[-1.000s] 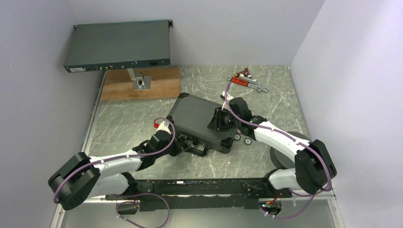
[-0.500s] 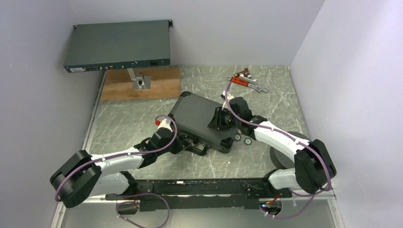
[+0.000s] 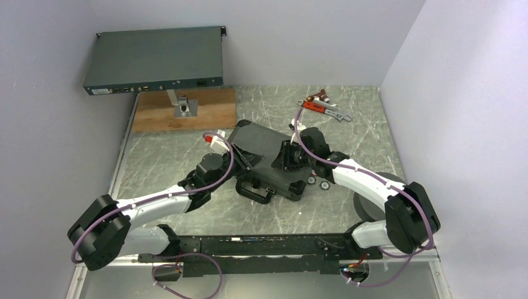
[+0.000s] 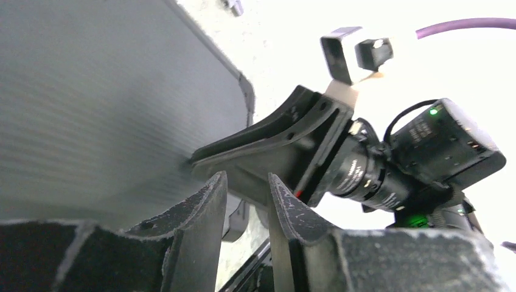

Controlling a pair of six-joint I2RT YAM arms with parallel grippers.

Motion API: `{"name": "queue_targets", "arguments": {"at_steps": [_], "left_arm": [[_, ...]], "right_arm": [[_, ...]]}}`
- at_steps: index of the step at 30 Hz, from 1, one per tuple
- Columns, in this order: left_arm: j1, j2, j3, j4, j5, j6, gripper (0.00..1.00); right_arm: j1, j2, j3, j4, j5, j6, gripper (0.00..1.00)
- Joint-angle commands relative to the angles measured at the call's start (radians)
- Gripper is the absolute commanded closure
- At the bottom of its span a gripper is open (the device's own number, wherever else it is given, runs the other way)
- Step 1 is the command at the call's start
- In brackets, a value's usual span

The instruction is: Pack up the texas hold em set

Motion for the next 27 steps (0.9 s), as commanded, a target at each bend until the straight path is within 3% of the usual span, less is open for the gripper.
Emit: {"name": "queue_targets", "arguments": {"at_steps": [1,9,18,23,27], "left_arm": [[0.0,0.055,0.042,0.138,-0.009,0.019,0.64],[0.0,0.047,0.062,0.104,-0.008,0.049,0.64],[-0.002,-0.083,0.004,0.014,-0.058,0.16,0.31],[-0.004,-0.151,-0.028,-0.062,-0.077,0.24,0.23],[-0.004,-0.24,-0.095,-0.103,-0.105,0.274,0.18]], "right_arm": [[-0.001,0.081,-0.086,-0.254,0.08,-0.045,0.66],[-0.001,0.086,-0.084,-0.253,0.076,-0.045,0.67],[-0.001,0.081,-0.076,-0.261,0.078,-0.04,0.67],[-0.001,0.055,-0.066,-0.27,0.075,-0.04,0.65],[-0.001,0.016,-0.058,-0.273,0.052,-0.045,0.57]]}}
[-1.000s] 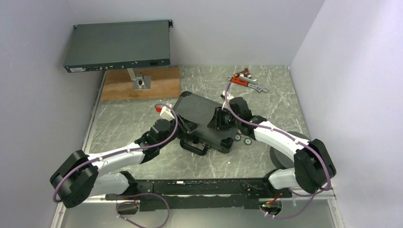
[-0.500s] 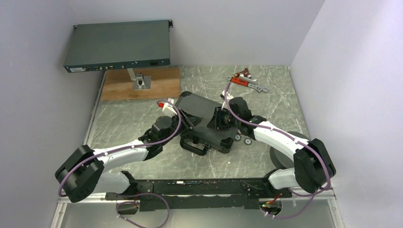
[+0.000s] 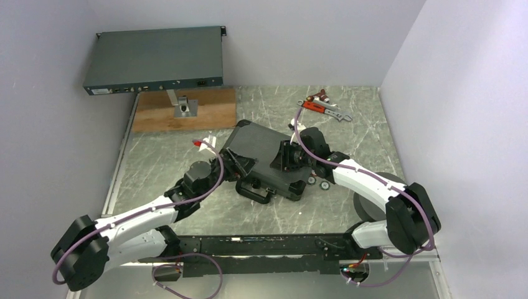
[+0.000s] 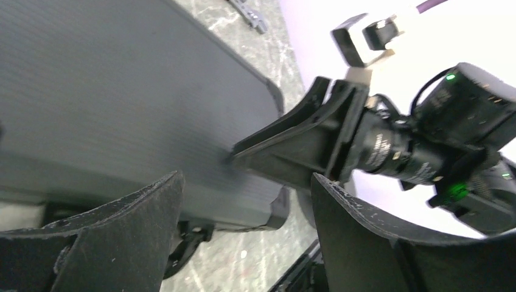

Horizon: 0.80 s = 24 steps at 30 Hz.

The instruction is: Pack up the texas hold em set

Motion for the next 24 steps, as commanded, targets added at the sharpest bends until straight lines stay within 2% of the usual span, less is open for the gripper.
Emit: {"name": "queue_targets", "arguments": {"at_steps": [1,11,14,16,20,24], "left_arm": [[-0.004,-0.1,-0.053,-0.088,-0.054,0.086,0.18],[-0.003,-0.406,-0.089,-0.406,-0.171,0.166,0.14],[-0.004,-0.489,-0.069,-0.52,-0.222,0.21,0.08],[-0.002,-0.525,-0.04,-0.6,-0.278,0.245,0.01],[0.003,-0.554,0.051,-0.79,-0.376,0.324,0.0],[0.025,-0.449,0.238,-1.04,-0.453,0.377,0.0]], "right_arm": [[-0.002,0.017,-0.059,-0.274,0.048,-0.05,0.55],[-0.003,-0.014,-0.016,-0.301,0.022,-0.069,0.37],[-0.002,-0.026,-0.004,-0.306,0.01,-0.079,0.26],[-0.002,-0.04,0.004,-0.304,-0.001,-0.087,0.22],[0.008,-0.08,0.017,-0.297,-0.036,-0.097,0.2],[0.036,-0.121,0.038,-0.298,-0.033,-0.1,0.23]]}}
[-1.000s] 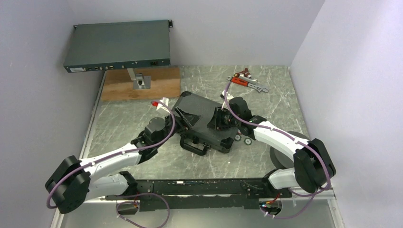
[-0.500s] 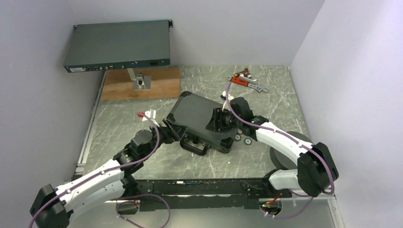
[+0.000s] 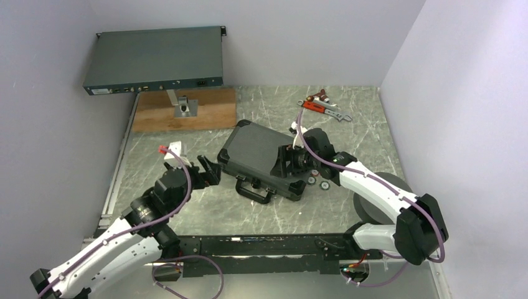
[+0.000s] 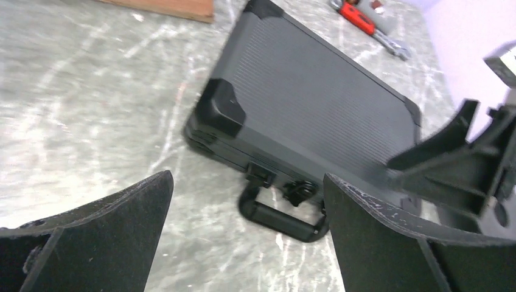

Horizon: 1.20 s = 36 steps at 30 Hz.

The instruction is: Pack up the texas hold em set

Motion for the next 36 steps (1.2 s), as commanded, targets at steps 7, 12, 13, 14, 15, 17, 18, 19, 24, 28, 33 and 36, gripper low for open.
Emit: {"name": "queue_targets", "arguments": {"at_steps": [7,12,13,14,15,17,18,19,24,28,33,36], "left_arm": [[0.132,0.156,0.383,-0.422,-0.083,0.237,0.0],[0.217,0.148,0.427,-0.422,-0.049,0.367,0.0],[0.227,0.149,0.438,-0.425,-0.053,0.387,0.0],[0.244,0.15,0.448,-0.427,-0.057,0.406,0.0],[0.25,0.152,0.455,-0.425,-0.062,0.423,0.0],[0.275,0.153,0.46,-0.413,-0.073,0.446,0.0],[0.287,0.155,0.457,-0.407,-0.083,0.455,0.0],[0.295,0.154,0.449,-0.398,-0.095,0.46,0.0],[0.315,0.102,0.352,-0.309,-0.088,0.482,0.0],[0.315,0.081,0.345,-0.319,-0.113,0.519,0.0],[0.315,0.054,0.335,-0.307,-0.109,0.542,0.0],[0.315,0.033,0.328,-0.31,-0.11,0.544,0.0]], "right_arm": [[0.112,-0.043,0.027,-0.096,0.013,-0.006,0.37],[0.167,-0.029,0.055,-0.088,0.039,0.004,0.37],[0.178,-0.029,0.064,-0.087,0.042,0.001,0.37],[0.189,-0.03,0.072,-0.088,0.045,-0.002,0.37],[0.202,-0.033,0.081,-0.085,0.049,-0.008,0.36],[0.227,-0.049,0.093,-0.079,0.066,-0.022,0.32],[0.238,-0.059,0.098,-0.077,0.083,-0.028,0.29],[0.249,-0.073,0.104,-0.075,0.104,-0.034,0.25],[0.28,-0.175,0.113,-0.057,0.254,-0.05,0.0],[0.282,-0.28,0.09,-0.023,0.388,-0.054,0.0],[0.283,-0.388,0.031,0.013,0.553,-0.046,0.0],[0.283,-0.445,-0.01,0.012,0.622,-0.037,0.0]]}}
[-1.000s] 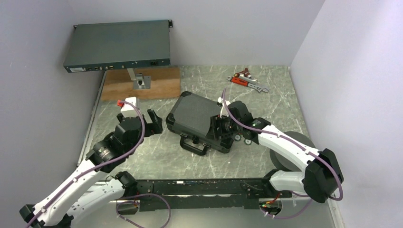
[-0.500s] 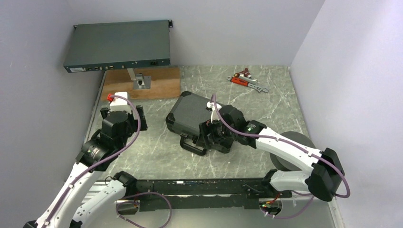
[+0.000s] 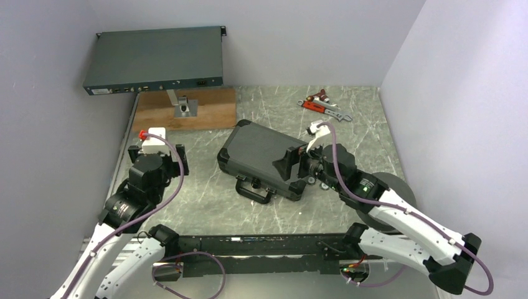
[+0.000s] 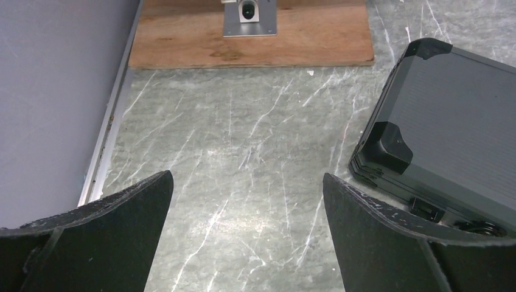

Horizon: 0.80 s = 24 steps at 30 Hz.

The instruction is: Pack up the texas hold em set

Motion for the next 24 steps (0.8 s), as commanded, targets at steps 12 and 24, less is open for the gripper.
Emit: {"name": "queue_targets", "arguments": {"at_steps": [12,24], "left_arm": [[0.006,-0.18,-0.025,0.057,0.032,0.035,0.0],[0.006,-0.214,-0.029,0.05,0.038,0.028,0.0]], "right_arm": [[0.002,-0.281,-0.2,0.063,0.317,0.085,0.0],[0.002,-0.232,-0.185,0.075,0.293,0.1,0.0]]}}
